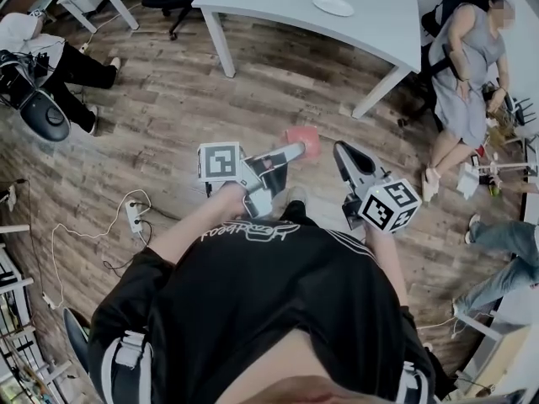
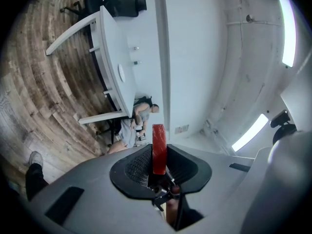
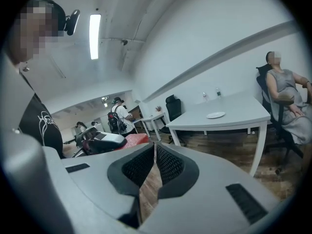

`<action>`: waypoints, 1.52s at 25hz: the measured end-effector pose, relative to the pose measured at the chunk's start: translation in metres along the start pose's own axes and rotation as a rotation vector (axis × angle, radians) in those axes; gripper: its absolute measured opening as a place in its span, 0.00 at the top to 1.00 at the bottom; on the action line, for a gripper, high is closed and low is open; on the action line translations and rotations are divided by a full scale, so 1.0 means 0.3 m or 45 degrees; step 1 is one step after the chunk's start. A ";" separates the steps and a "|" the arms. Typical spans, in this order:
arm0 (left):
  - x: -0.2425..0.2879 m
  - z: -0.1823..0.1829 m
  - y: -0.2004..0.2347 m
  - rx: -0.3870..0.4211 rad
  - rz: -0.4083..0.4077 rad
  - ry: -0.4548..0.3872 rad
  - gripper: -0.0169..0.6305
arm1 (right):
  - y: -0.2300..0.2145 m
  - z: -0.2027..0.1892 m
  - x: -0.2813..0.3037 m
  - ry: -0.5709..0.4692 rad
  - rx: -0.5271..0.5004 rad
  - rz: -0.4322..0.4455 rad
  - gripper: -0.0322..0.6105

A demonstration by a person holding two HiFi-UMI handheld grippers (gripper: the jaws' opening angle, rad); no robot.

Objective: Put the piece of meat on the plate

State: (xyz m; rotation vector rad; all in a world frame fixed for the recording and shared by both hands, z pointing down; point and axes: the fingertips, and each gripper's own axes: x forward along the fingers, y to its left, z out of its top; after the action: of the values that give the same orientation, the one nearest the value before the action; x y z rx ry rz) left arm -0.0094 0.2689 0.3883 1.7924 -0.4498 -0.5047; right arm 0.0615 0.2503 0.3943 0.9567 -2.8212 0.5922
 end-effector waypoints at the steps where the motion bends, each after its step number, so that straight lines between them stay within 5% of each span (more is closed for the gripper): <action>1: 0.026 0.016 0.016 0.003 0.012 0.000 0.84 | -0.031 0.007 0.010 0.003 0.003 0.000 0.92; 7: 0.165 0.128 0.155 -0.022 0.162 0.009 0.84 | -0.224 0.067 0.080 0.020 0.026 0.004 0.92; 20: 0.538 0.329 0.278 -0.025 0.239 0.020 0.84 | -0.633 0.208 0.176 0.046 0.047 0.044 0.92; 38: 0.660 0.490 0.289 0.030 0.210 -0.010 0.84 | -0.783 0.314 0.277 0.025 -0.003 0.053 0.92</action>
State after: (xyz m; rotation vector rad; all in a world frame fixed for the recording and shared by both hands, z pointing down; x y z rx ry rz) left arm 0.0706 0.0215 0.4141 1.7589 -0.6051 -0.3926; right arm 0.1394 -0.0042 0.4032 0.8885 -2.8301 0.5992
